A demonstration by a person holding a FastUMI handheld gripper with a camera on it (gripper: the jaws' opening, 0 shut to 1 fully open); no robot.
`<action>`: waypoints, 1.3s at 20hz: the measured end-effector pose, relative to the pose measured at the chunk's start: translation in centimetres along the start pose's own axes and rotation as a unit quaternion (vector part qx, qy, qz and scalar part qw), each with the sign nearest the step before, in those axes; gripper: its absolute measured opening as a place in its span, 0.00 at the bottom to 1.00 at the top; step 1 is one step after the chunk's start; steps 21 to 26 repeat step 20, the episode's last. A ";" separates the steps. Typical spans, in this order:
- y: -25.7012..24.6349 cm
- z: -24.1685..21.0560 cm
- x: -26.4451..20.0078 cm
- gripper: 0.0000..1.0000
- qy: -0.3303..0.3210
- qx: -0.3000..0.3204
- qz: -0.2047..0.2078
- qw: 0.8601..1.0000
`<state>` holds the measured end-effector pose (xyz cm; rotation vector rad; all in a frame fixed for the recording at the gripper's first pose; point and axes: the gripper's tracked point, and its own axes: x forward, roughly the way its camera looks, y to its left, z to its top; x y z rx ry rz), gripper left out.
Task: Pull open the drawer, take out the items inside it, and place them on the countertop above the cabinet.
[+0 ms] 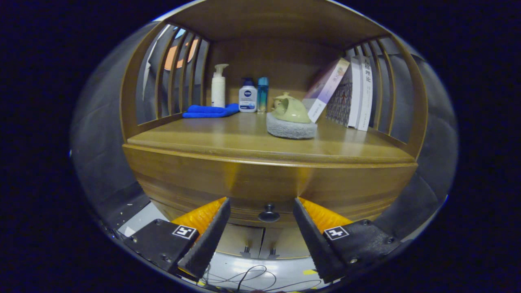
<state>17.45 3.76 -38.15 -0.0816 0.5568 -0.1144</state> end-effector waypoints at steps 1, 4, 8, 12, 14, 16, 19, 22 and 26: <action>-0.3 0.8 -0.8 0.99 -0.011 -0.003 0.005 1.000; 0.4 3.6 -4.8 0.99 -0.050 -0.009 0.033 0.998; 0.6 7.9 -11.5 0.99 -0.109 -0.009 0.055 0.993; 0.2 11.3 -18.3 0.99 -0.153 0.000 0.077 0.985; -0.5 12.8 -21.5 0.99 -0.172 0.006 0.078 0.982; -1.2 13.7 -24.3 1.00 -0.186 0.006 0.076 0.980; -2.3 15.4 -28.4 1.00 -0.216 0.012 0.075 0.973; -2.6 15.8 -29.7 1.00 -0.224 0.012 0.077 0.971; -2.6 15.8 -29.7 1.00 -0.224 0.012 0.077 0.971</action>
